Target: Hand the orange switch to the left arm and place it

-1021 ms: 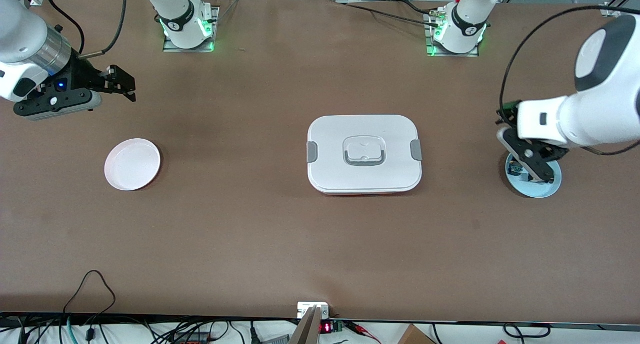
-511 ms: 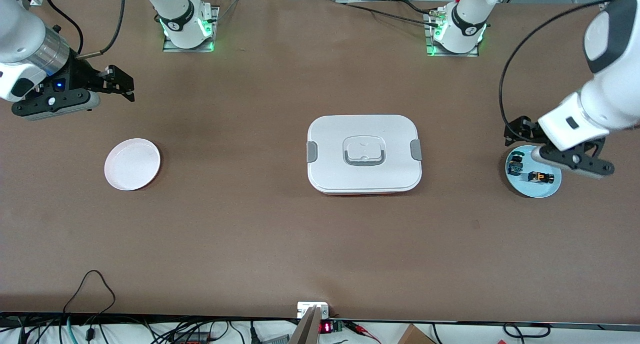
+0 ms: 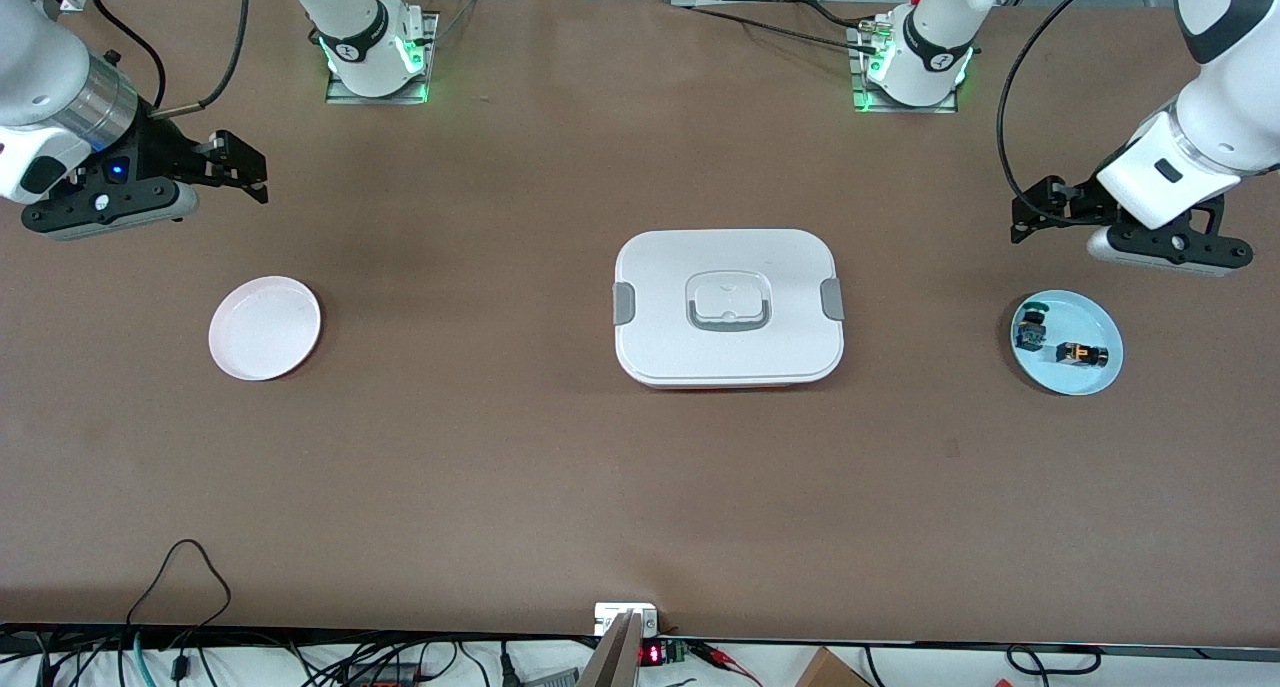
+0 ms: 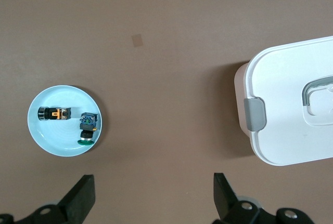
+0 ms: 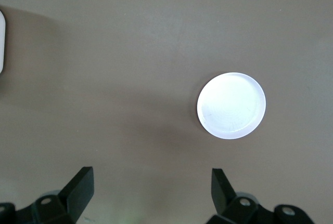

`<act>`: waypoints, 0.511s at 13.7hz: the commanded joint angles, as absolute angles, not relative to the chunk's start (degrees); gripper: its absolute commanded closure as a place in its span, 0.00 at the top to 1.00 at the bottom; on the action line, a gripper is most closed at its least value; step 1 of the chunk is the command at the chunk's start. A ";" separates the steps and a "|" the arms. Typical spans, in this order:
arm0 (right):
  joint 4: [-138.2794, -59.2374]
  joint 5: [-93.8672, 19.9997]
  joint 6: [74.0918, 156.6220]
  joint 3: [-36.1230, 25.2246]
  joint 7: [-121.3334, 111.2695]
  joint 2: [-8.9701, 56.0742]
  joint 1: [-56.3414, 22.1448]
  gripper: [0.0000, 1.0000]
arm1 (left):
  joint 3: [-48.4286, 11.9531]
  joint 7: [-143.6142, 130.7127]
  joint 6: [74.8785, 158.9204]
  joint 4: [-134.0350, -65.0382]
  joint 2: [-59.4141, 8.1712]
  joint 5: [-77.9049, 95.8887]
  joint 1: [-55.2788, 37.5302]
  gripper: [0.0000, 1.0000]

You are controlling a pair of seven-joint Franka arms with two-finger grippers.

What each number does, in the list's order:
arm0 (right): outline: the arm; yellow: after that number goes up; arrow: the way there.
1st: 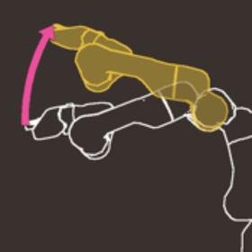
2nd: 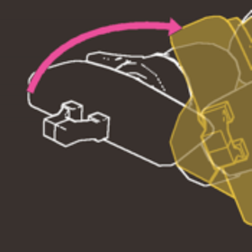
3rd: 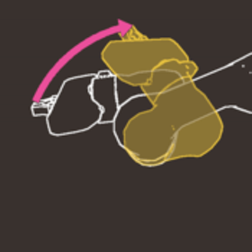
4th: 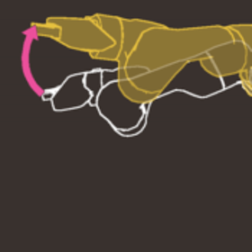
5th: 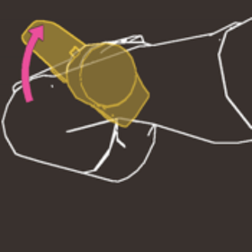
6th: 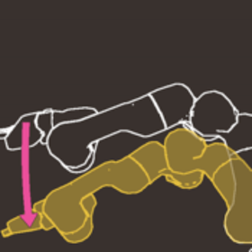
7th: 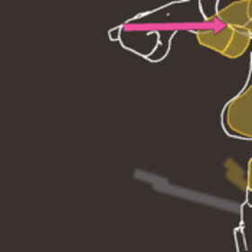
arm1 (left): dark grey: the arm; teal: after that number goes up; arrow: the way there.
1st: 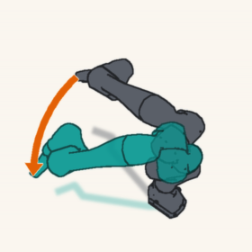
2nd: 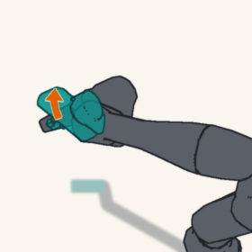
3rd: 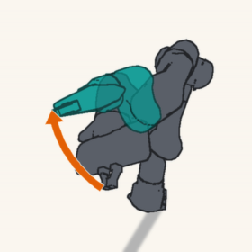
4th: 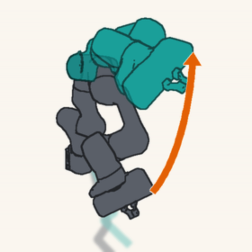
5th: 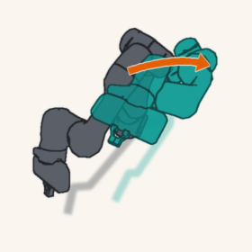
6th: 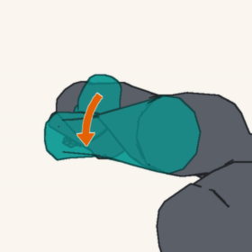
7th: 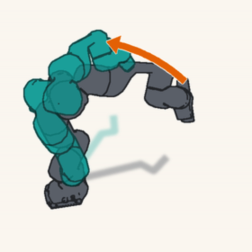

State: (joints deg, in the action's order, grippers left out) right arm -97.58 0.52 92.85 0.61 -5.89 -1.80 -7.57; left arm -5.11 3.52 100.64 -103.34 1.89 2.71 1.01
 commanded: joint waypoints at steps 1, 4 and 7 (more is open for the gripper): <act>-97.29 -0.09 92.11 0.70 -5.63 -1.93 -7.21 1.00 | -5.44 2.90 99.06 -100.82 0.97 1.43 -0.44 1.00; -97.38 -0.09 92.11 0.70 -5.63 -1.93 -7.21 1.00 | -7.65 2.38 97.57 -100.11 1.32 -0.62 -0.26 1.00; -97.38 -0.09 92.11 0.70 -5.63 -1.93 -7.21 1.00 | -7.56 1.33 96.68 -99.23 0.88 -0.44 0.26 1.00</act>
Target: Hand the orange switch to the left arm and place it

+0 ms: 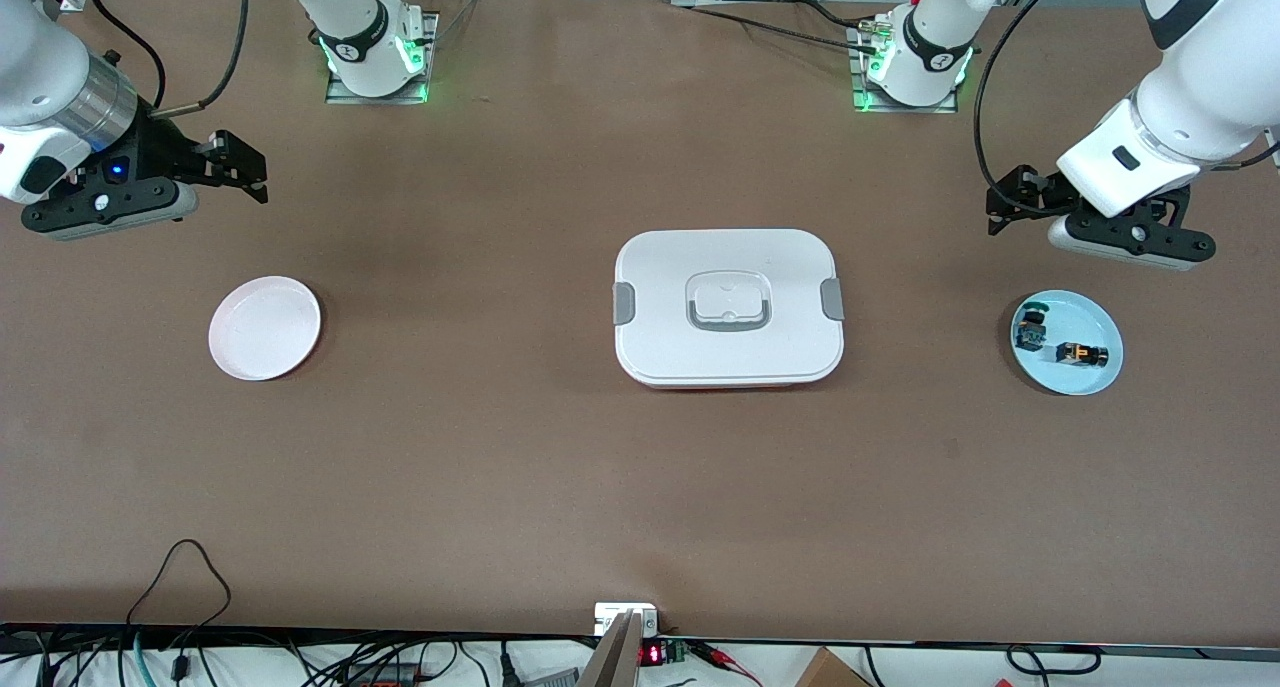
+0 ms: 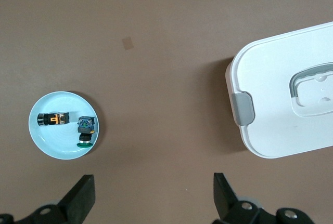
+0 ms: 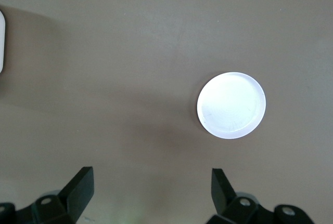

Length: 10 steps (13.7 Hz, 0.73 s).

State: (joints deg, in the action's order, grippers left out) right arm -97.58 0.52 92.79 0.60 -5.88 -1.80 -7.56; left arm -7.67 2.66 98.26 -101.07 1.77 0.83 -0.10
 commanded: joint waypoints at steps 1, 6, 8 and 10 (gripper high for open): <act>-97.38 -0.09 92.11 0.62 -5.63 -1.93 -7.12 1.00 | -7.47 -0.77 97.03 -98.71 -0.08 -0.09 0.35 1.00; -97.38 -0.09 92.11 0.62 -5.63 -1.93 -7.12 1.00 | -7.03 -0.70 95.72 -95.28 -1.32 -0.61 0.88 1.00; -97.38 -0.09 92.11 0.62 -5.63 -1.93 -7.12 1.00 | -7.47 -0.44 94.22 -95.19 -1.32 -0.70 0.97 1.00; -97.38 -0.09 92.11 0.62 -5.63 -1.93 -7.12 1.00 | -6.94 -0.18 94.31 -95.10 -1.41 -0.53 1.23 1.00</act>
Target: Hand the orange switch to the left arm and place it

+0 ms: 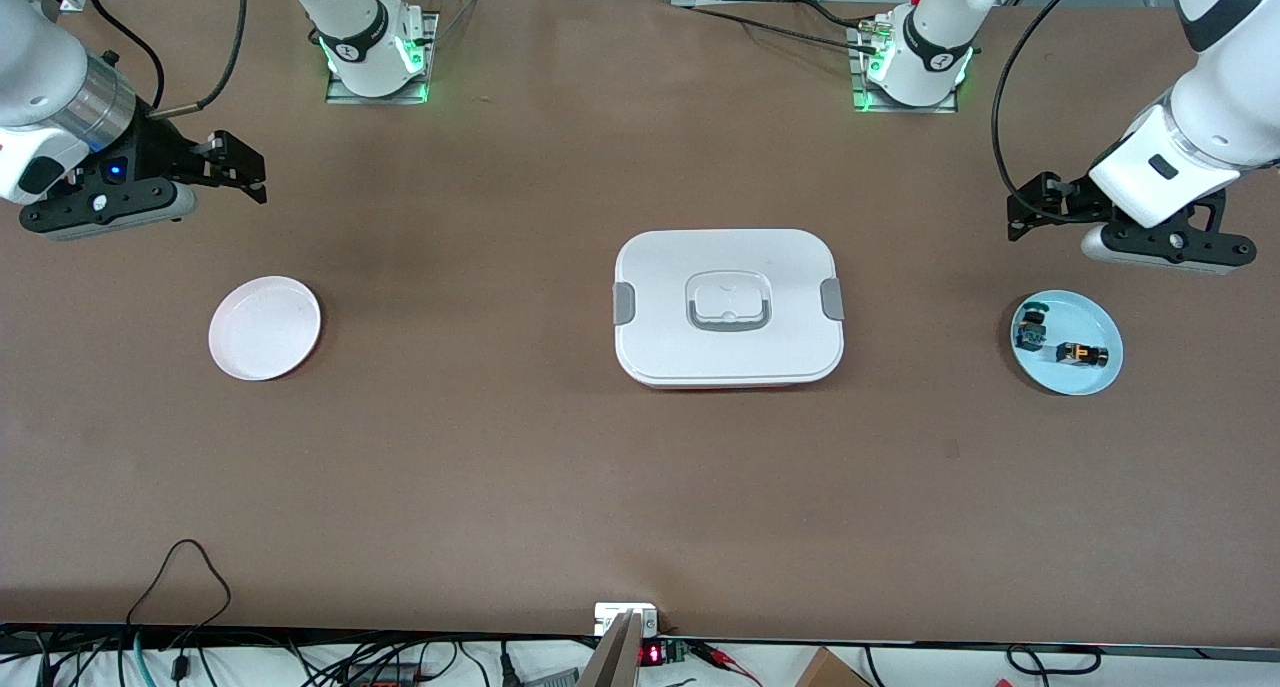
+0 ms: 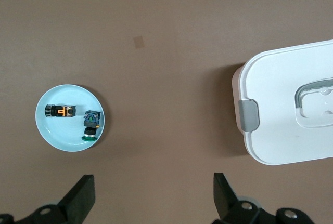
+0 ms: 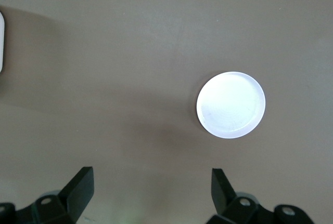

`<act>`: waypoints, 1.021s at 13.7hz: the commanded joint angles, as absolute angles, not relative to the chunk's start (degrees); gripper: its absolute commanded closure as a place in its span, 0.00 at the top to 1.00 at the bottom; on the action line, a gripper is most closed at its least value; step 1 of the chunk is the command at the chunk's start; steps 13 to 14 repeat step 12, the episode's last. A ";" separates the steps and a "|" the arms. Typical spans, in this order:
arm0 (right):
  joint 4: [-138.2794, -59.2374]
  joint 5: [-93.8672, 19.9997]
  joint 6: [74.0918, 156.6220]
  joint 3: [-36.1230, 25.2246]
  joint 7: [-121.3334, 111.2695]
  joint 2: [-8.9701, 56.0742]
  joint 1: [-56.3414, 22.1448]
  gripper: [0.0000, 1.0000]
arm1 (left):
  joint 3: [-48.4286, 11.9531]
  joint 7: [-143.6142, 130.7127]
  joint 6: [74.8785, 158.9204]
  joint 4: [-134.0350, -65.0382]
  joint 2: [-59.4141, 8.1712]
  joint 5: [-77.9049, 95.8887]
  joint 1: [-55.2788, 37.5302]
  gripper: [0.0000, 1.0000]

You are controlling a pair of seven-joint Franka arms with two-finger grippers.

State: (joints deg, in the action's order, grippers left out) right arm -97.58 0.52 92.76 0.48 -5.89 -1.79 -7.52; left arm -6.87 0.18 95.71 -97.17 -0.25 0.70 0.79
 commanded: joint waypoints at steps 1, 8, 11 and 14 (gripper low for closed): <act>-97.38 -0.09 92.11 0.62 -5.63 -1.93 -7.12 1.00 | -6.94 -0.18 94.31 -95.10 -1.49 -0.61 1.23 1.00; -97.38 -0.09 92.11 0.62 -5.63 -1.93 -7.12 1.00 | -7.47 -0.44 94.22 -94.49 -3.25 -0.62 1.06 1.00; -97.38 -0.09 92.11 0.62 -5.63 -1.85 -7.12 1.00 | -7.65 -0.35 94.22 -94.31 -3.87 -0.70 0.88 1.00; -97.38 -0.09 92.11 0.62 -5.63 -1.85 -7.12 1.00 | -7.65 -0.18 94.22 -94.31 -3.87 -0.70 0.97 1.00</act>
